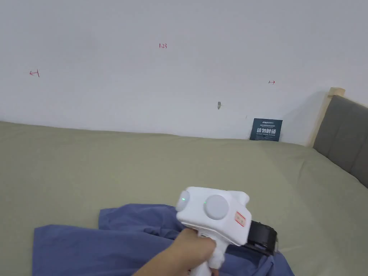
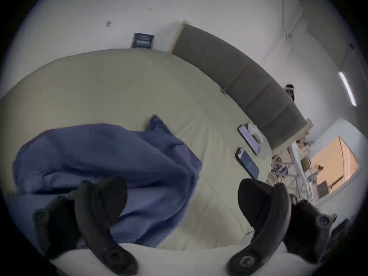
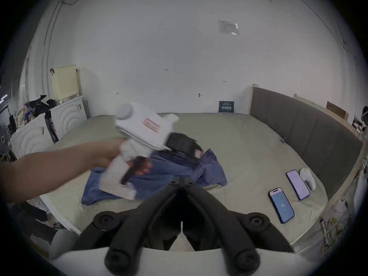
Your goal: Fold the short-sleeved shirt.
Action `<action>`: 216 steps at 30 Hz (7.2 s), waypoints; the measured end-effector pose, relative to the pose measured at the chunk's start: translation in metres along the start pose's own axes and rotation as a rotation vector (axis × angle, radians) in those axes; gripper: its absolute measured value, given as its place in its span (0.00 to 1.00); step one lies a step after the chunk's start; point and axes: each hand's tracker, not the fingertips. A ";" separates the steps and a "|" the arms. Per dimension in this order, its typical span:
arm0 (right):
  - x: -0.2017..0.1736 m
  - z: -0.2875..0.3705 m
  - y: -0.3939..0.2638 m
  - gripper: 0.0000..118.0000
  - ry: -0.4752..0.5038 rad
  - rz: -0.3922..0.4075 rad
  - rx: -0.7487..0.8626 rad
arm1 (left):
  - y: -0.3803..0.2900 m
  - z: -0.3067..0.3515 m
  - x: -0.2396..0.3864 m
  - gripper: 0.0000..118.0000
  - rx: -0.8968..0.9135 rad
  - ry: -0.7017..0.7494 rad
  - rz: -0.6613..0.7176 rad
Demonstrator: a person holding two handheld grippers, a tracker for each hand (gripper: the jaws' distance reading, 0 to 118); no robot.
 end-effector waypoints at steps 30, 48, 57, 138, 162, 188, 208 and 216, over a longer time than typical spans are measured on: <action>-0.015 -0.084 -0.009 0.01 0.023 -0.007 -0.084 | -0.220 0.298 -0.136 0.00 0.393 0.706 0.343; 0.023 -0.124 -0.017 0.01 -0.051 -0.005 -0.205 | -0.087 0.133 -0.347 0.93 -0.126 0.704 0.645; 0.053 -0.188 0.007 0.69 0.001 -0.042 -0.249 | -0.091 0.153 -0.272 0.02 -0.019 0.643 0.469; 0.080 -0.239 0.050 0.07 0.062 -0.114 -0.273 | -0.163 0.283 -0.239 0.02 0.385 0.478 0.407; 0.025 -0.160 -0.025 0.46 -0.067 -0.015 -0.236 | -0.231 0.250 -0.135 0.33 0.335 0.714 0.308; -0.052 -0.101 -0.080 0.02 0.094 -0.010 -0.227 | -0.277 0.234 -0.205 0.98 0.279 0.837 0.569; 0.013 -0.364 0.090 0.66 0.076 0.267 -0.396 | -0.251 0.182 -0.202 0.01 0.114 0.740 0.364; 0.002 -0.508 0.096 0.66 0.155 0.421 -0.555 | -0.252 0.180 -0.210 0.01 0.109 0.733 0.407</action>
